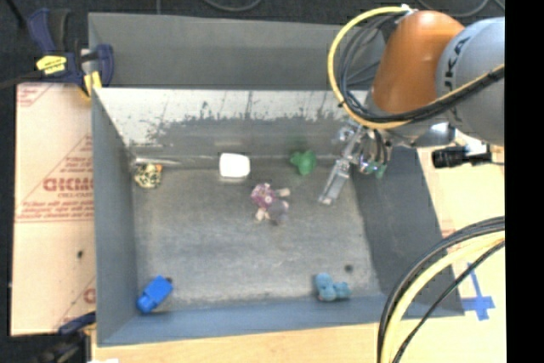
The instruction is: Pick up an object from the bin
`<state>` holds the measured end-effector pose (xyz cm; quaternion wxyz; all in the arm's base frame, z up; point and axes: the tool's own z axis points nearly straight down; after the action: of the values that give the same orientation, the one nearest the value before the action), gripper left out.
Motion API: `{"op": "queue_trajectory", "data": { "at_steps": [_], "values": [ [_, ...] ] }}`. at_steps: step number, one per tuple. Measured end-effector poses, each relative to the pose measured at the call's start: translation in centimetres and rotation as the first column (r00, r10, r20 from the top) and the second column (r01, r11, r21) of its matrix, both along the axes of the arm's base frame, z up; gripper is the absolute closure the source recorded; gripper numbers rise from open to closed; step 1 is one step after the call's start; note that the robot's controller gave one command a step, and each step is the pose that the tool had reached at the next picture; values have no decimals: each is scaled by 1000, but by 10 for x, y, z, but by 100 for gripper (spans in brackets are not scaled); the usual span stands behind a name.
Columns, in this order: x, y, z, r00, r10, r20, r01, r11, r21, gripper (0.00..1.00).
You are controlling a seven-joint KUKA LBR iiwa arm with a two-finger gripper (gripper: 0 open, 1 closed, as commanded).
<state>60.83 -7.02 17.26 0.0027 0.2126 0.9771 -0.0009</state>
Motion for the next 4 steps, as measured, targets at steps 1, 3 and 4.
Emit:
{"op": "queue_trajectory", "data": {
  "at_steps": [1, 3, 4],
  "values": [
    [-26, 8, -49, 983, 185, 7, -185, 983, -1, 0],
    [-24, 36, -63, 794, 608, 2, -608, 794, -6, 0],
    [-14, 45, -63, 895, 446, 3, -446, 895, -4, 0]
  ]
}}
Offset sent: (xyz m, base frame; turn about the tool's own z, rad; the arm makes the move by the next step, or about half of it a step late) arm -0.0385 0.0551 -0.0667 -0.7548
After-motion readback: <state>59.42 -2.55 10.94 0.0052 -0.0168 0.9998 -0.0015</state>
